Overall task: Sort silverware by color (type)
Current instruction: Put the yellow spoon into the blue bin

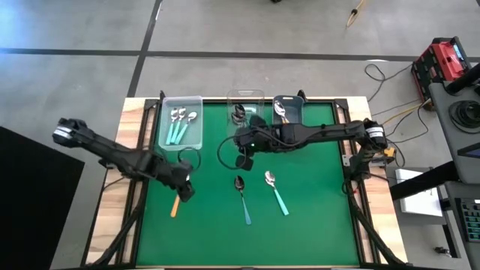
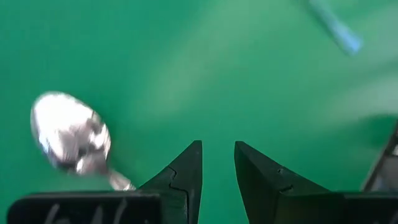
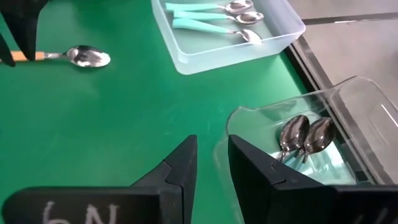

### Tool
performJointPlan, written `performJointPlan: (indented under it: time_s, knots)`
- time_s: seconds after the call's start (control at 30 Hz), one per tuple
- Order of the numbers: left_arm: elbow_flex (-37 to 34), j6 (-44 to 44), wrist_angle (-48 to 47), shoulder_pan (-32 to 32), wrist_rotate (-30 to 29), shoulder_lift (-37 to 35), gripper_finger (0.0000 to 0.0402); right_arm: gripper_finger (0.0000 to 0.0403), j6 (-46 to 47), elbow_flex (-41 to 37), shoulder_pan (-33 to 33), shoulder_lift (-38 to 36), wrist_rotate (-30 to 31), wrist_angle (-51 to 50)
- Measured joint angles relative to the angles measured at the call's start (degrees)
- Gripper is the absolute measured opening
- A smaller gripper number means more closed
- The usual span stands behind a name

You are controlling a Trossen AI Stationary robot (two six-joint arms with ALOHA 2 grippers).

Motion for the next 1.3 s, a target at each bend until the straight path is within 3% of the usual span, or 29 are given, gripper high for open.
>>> performJointPlan:
  time_s: [0.37, 0.67, 1.1, 1.3]
  knots:
    - [-0.04, -11.49, -9.33, -5.67, -1.27, 9.45, 0.0076, 0.0073, -1.69, 0.00, 0.48, -0.02, 0.00, -1.15]
    - [0.82, -13.63, -10.65, -5.65, -2.54, 15.39, 0.0081, 0.0083, -2.64, 0.00, 0.46, -0.02, 0.00, -1.42]
    - [3.41, -12.97, -13.03, -5.65, -4.41, 19.64, 0.0143, 0.0081, -3.05, 0.00, 0.46, -0.02, 0.00, -1.46]
    - [3.39, -12.77, -12.89, -5.65, -4.43, 21.53, 0.0151, 0.0075, -3.05, 0.00, 0.46, -0.02, 0.00, -1.84]
